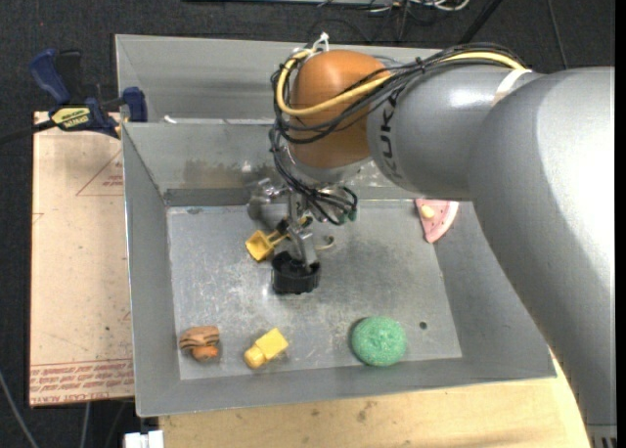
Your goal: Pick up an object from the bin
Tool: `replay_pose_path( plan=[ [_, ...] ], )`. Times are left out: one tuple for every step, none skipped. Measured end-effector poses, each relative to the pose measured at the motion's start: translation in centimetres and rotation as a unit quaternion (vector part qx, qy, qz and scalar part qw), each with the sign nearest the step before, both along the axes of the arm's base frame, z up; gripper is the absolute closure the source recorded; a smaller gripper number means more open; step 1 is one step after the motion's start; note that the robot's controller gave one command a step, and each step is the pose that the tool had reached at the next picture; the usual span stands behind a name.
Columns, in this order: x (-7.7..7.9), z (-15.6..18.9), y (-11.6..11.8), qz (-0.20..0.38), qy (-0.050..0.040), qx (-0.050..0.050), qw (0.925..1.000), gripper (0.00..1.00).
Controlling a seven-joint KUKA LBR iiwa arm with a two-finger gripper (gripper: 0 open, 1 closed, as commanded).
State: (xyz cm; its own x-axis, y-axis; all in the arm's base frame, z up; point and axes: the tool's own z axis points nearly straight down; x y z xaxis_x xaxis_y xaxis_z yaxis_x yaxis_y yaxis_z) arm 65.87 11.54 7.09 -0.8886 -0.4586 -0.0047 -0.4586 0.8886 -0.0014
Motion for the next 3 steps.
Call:
replay_pose_path(
  plan=[
    [-0.17, 0.23, -0.32, -0.022, -0.0014, 0.002, 0.9997, 1.00],
    [-0.19, 0.23, -0.33, -0.024, -0.0014, 0.003, 0.9997, 1.00],
    [-0.27, 0.61, -0.31, -0.024, 0.0001, 0.002, 0.9997, 1.00]
  ],
)
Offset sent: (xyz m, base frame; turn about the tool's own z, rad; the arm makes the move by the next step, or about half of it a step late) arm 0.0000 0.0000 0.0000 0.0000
